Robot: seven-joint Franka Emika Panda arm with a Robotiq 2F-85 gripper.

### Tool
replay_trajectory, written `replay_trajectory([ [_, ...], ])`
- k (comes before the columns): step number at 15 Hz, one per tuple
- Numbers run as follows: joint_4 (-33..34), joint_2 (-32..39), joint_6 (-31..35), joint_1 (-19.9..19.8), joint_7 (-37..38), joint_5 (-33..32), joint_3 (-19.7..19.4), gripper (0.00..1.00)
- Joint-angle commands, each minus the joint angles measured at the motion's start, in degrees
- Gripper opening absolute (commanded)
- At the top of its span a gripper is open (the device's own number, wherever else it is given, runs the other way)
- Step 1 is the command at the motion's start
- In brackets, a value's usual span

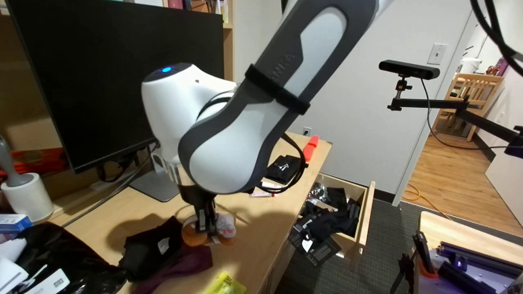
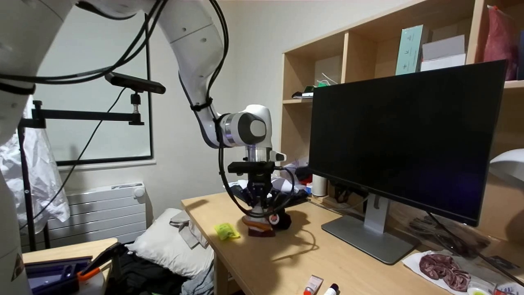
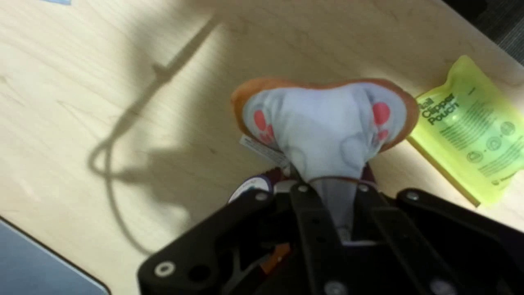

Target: Put the plush toy in the drawer

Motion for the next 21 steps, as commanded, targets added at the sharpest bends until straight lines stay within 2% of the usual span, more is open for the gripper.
replay_trajectory([
  [1,-4.66,-7.34,1.51,-1.33,4.11,2.31,-0.78,0.09],
  [6,-9.14,-14.78,-0.16,-4.50,9.90,6.50,-4.09,0.10],
  [10,-13.51,-19.11,-0.69,-7.59,15.26,6.66,-7.85,0.09],
  [19,-21.04,-25.01,0.18,-15.11,24.64,10.44,-14.44,0.09],
  [21,-20.61,-24.40,1.01,-15.87,22.81,12.56,-14.85,0.09],
])
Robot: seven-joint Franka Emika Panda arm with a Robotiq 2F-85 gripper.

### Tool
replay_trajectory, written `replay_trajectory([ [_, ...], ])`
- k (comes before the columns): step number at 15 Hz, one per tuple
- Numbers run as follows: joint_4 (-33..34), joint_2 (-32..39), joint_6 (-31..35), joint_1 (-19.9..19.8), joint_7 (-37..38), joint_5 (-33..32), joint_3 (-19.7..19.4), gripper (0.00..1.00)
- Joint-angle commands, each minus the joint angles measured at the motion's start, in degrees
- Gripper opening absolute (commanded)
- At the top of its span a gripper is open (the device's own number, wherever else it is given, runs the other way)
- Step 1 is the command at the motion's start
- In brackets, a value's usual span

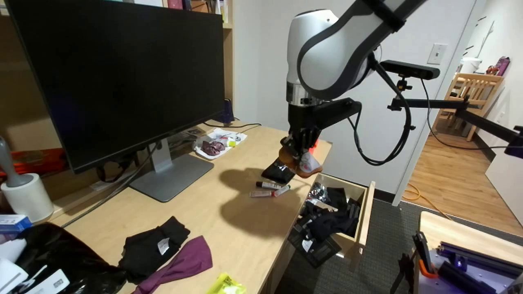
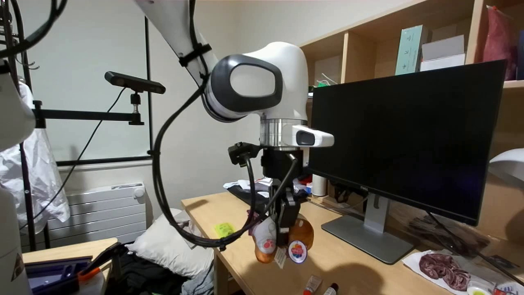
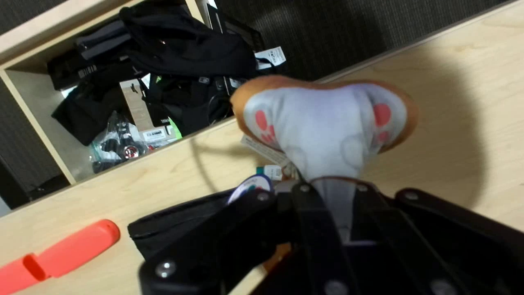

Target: Put the plush toy in the drawer

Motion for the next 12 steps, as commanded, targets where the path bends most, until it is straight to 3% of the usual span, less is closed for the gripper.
replay_trajectory([
  [1,-0.07,-0.20,-0.02,-1.21,-0.03,0.77,0.30,0.12],
  [8,-0.08,-0.24,0.04,-1.58,-0.03,1.89,0.15,0.10],
  [12,1.80,-0.14,0.44,-2.52,5.40,3.80,-0.80,0.10],
])
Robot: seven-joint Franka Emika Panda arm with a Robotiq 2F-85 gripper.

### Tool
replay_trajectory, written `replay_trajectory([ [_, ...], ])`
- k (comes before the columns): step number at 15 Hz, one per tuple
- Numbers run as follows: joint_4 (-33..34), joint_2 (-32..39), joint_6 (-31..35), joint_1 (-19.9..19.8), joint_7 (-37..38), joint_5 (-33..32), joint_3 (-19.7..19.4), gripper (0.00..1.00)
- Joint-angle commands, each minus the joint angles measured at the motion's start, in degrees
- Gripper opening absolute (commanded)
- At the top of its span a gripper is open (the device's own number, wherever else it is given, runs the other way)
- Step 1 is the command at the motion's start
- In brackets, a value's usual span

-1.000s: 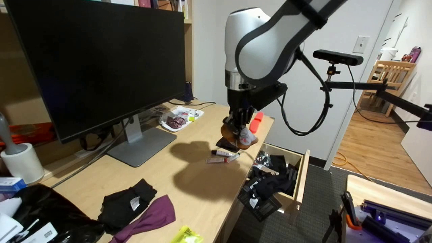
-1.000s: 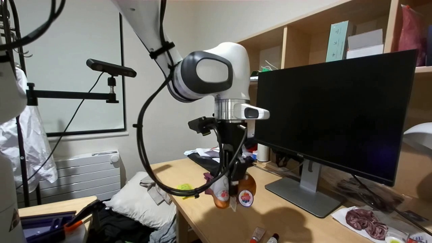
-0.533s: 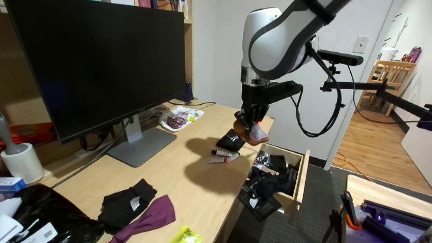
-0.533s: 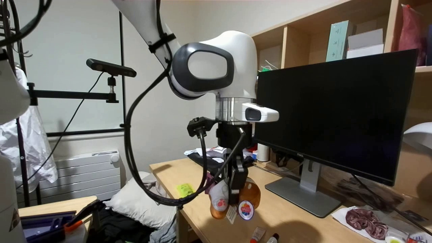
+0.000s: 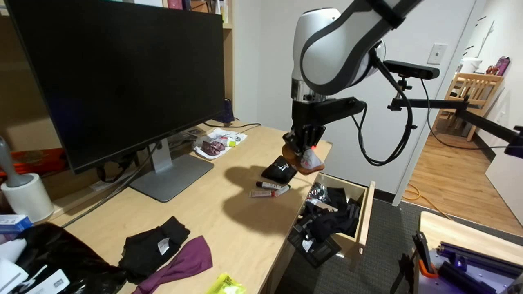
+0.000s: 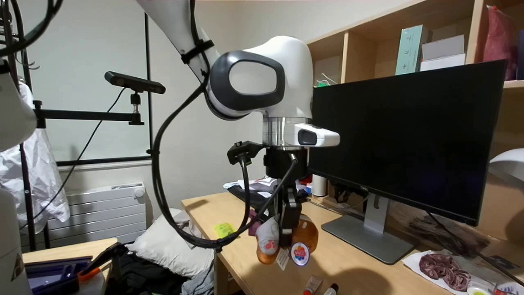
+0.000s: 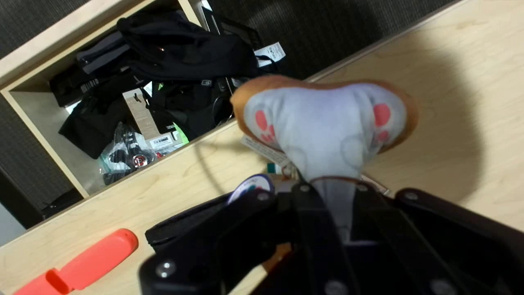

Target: Put the plush toy in the drawer

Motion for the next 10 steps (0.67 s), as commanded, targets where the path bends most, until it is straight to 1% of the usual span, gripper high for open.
replay_trajectory([
  [1,1.99,0.22,0.27,-1.92,4.42,2.42,-0.82,0.09],
  [3,2.75,0.63,1.68,-3.39,6.17,3.15,-2.31,0.09],
  [7,3.57,2.18,3.42,-6.55,10.16,1.28,-5.38,0.09],
  [10,4.23,4.22,3.43,-8.45,13.67,0.59,-7.56,0.09],
])
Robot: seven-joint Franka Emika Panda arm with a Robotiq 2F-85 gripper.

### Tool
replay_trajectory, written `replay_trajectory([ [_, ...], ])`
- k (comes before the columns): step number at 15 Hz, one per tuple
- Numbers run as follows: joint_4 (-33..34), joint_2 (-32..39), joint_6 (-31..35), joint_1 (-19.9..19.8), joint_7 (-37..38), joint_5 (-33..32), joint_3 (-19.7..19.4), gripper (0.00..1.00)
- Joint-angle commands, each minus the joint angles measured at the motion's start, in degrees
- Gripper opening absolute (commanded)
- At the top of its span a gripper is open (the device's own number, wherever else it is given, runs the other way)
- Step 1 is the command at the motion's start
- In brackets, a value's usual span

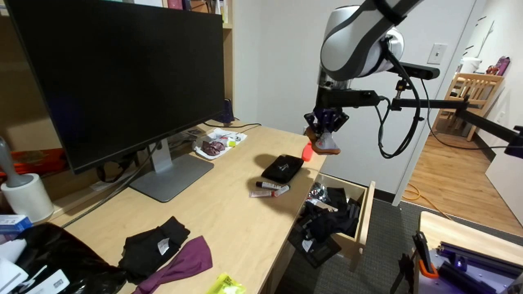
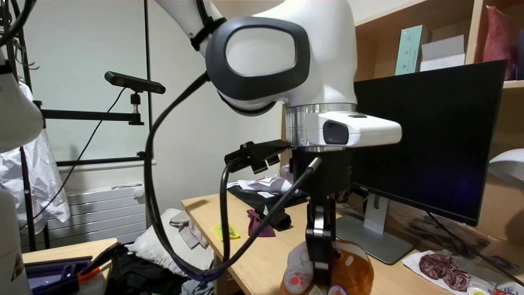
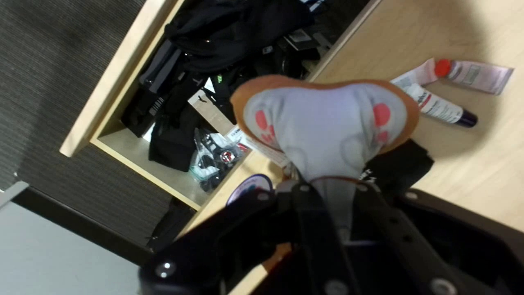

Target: Put the plush toy in the drawer

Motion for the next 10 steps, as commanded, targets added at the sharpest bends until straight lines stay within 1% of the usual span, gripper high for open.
replay_trajectory([
  [1,1.19,3.53,1.85,-2.22,5.83,-1.19,-1.92,0.09],
  [4,2.16,6.72,2.85,-3.62,8.43,-0.11,-4.52,0.09],
  [6,3.78,10.17,4.27,-4.58,7.27,3.77,-5.52,0.09],
  [8,5.21,13.58,7.01,-5.42,5.89,8.23,-5.68,0.09],
  [10,7.10,17.39,9.43,-6.11,4.38,12.77,-4.84,0.09],
])
